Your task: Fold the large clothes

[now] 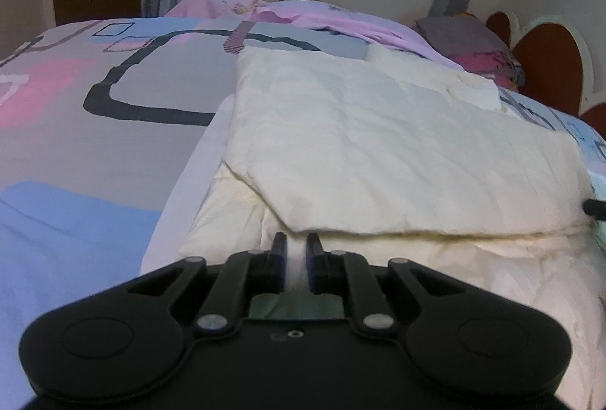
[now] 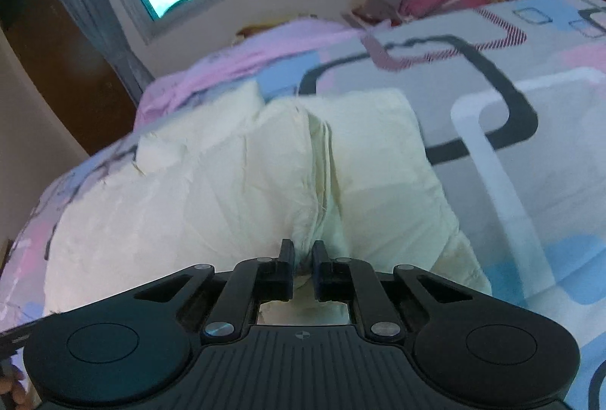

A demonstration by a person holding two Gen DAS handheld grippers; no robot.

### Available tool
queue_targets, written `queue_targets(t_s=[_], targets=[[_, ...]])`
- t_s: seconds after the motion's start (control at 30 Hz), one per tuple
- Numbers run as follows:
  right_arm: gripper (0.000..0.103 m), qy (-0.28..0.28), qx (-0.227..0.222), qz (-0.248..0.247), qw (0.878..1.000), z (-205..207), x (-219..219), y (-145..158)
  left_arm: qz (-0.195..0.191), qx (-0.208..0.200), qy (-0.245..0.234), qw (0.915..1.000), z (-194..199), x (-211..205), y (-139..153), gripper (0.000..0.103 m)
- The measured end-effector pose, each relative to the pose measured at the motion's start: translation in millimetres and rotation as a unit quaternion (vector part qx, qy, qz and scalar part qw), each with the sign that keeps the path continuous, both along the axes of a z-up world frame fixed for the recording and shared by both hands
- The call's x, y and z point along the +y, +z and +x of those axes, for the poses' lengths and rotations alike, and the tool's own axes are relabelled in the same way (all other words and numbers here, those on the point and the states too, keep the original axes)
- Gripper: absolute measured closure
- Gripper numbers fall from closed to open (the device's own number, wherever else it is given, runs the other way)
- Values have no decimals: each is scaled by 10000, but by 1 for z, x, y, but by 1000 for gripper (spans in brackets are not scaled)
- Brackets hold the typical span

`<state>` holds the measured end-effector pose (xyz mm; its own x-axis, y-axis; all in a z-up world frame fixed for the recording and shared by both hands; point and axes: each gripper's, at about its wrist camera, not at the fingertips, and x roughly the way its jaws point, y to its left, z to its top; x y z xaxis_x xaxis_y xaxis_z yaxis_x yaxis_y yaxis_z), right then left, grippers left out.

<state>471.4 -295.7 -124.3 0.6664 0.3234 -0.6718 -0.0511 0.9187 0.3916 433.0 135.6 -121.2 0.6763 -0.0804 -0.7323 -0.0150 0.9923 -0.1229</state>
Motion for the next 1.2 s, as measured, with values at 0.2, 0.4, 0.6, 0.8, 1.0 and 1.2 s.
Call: queue_targets(t_s=[0.2,0.4,0.6,0.8,1.0,1.2], targets=[[44,-159,-713,-420,9964,-11,-11,36,103,-576,-64,9983,-25,3,41,79],[77,194,-678,-709,9950,35,16,29,124,-767,-602,9952,34,-41,39,70],[77,371,-65,-1074,9935,72,27,-15,400,-426,-563,9967,71,-46,-6,68],[76,379,-243,-1208,9917,62,25,-14,485,-366,-539,9967,69,-29,1,69],[76,313,-682,-1175,9902,74,33,7,608,-826,-381,9940,105,-14,29,34],[76,464,-358,-1471,9874,98,49,-22,505,-267,-569,9967,151,-10,-5,31]])
